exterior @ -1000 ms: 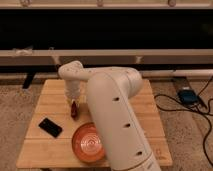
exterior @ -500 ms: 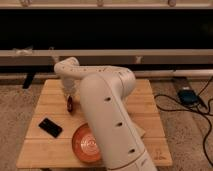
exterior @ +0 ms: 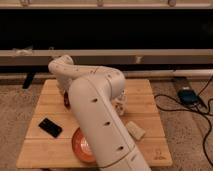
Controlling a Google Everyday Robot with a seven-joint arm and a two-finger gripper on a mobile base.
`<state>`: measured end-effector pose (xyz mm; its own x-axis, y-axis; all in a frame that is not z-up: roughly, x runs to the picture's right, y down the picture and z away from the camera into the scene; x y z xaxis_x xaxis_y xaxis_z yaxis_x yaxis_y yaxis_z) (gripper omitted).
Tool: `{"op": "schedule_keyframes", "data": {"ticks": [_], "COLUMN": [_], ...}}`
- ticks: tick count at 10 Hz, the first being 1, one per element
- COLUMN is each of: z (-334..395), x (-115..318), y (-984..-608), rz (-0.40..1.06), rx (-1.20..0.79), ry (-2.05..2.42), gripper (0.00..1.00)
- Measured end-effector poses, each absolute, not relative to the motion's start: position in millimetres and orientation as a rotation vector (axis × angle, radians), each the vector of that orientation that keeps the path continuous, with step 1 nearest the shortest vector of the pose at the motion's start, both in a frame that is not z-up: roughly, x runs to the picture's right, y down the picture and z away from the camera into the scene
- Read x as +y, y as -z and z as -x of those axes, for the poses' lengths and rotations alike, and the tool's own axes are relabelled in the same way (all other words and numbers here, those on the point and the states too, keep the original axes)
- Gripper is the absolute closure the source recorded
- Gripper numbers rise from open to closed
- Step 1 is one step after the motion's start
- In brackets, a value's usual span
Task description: Drag the pepper across the table
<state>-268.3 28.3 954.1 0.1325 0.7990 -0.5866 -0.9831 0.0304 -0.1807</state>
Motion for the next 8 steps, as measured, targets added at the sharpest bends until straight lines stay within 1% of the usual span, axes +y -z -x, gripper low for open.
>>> {"op": "schedule_keyframes", "data": {"ticks": [2,5,6,8], "z": [286,308,314,322], "x": [13,-5,-7,-14], "y": [-960,-974,-976,-980], "rz": [0.611,0.611,0.613,0.625], "rx": [0.34,0.324,0.32,0.302], "ry": [-1.398,-1.357,-1.344,-1.312], "gripper": [0.54,0.23,0.2,0.2]}}
